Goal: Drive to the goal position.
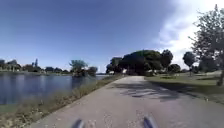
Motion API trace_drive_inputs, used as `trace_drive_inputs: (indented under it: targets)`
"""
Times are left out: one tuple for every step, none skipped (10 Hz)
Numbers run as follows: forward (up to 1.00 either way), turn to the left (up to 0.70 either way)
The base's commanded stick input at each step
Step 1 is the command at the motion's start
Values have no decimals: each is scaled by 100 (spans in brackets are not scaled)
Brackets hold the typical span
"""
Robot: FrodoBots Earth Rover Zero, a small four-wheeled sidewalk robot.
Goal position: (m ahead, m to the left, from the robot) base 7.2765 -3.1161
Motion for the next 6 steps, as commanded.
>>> trace_drive_inputs:
  targets:
    - [85, 0]
    - [85, 0]
    - [85, 0]
    - [85, 0]
    - [85, 0]
    - [85, 0]
